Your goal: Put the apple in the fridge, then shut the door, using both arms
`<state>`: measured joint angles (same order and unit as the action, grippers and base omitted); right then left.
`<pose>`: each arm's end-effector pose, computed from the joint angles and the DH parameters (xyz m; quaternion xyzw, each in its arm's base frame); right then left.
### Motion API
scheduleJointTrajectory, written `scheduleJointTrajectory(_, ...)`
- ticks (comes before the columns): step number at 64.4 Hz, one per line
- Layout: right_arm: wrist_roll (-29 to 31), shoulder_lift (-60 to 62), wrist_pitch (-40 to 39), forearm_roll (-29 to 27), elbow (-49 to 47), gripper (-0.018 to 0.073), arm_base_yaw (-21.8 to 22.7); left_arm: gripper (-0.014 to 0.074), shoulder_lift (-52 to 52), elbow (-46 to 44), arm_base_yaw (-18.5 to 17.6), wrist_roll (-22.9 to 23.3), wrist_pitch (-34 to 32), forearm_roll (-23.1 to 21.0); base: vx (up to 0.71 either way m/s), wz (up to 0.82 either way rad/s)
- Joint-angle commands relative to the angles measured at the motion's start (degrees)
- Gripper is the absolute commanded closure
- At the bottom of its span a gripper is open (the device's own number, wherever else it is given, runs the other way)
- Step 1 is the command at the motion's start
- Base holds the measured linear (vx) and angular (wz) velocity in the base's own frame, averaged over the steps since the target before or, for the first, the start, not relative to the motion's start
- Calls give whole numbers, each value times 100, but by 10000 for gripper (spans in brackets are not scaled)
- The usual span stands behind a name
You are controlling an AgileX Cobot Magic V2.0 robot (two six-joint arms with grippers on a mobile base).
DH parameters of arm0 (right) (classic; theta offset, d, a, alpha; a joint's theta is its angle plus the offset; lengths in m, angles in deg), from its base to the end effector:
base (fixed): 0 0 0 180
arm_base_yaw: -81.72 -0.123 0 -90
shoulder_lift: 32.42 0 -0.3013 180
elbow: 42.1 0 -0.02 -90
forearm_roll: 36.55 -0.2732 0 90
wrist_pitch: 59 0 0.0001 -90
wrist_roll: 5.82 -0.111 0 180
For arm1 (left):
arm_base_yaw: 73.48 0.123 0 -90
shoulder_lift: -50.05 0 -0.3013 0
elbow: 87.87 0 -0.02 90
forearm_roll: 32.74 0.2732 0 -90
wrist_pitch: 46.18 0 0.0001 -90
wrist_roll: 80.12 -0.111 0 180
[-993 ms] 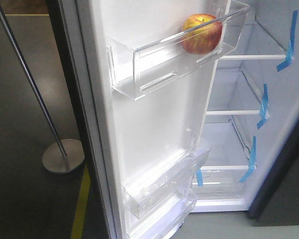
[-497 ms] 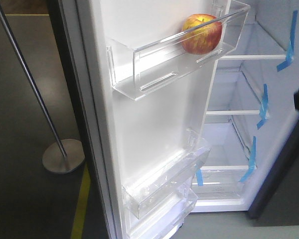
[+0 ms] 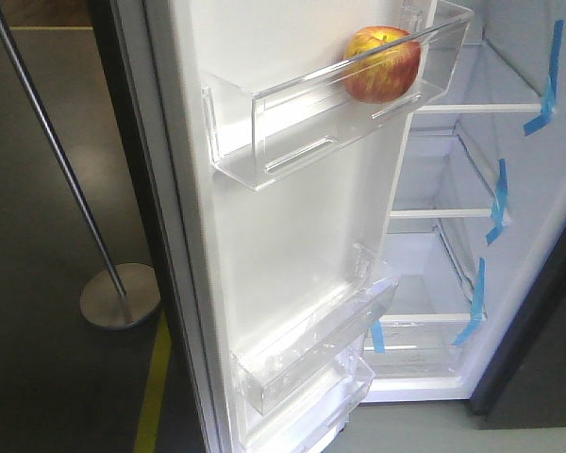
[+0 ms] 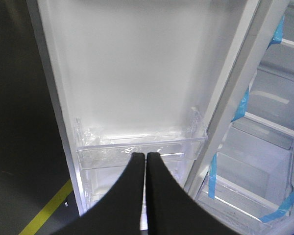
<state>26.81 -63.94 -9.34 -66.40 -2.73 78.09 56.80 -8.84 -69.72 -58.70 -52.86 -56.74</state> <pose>0.0838 0.0475 0.3430 -0.2160 0.8122 0.1251 0.5272 0.0804 0.0105 0.2183 -0.2823 0.5751 -0.2579 0.7232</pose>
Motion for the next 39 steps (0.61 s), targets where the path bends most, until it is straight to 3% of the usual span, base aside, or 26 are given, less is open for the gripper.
scheduleJointTrajectory(1, -22, -37, -372, -125, -138, 564, 34, 603, -87, -160, -34, 833, -436, -282, 0, 0)
scheduleJointTrajectory(5, -22, -37, -372, -125, -138, 564, 34, 603, -87, -204, -34, 1436, -449, -301, 0, 0)
scheduleJointTrajectory(9, -22, -37, -372, -125, -138, 564, 34, 603, -87, -356, -40, 1739, -436, -267, 0, 0)
scheduleJointTrajectory(22, -17, -37, -372, -130, -138, 564, 34, 603, 69, -1490, -40, 1745, -252, 321, 0, 0)
scheduleJointTrajectory(39, -17, -37, -366, -137, -138, 564, 34, 603, 1620, -3137, -40, 1747, 490, 299, 0, 0)
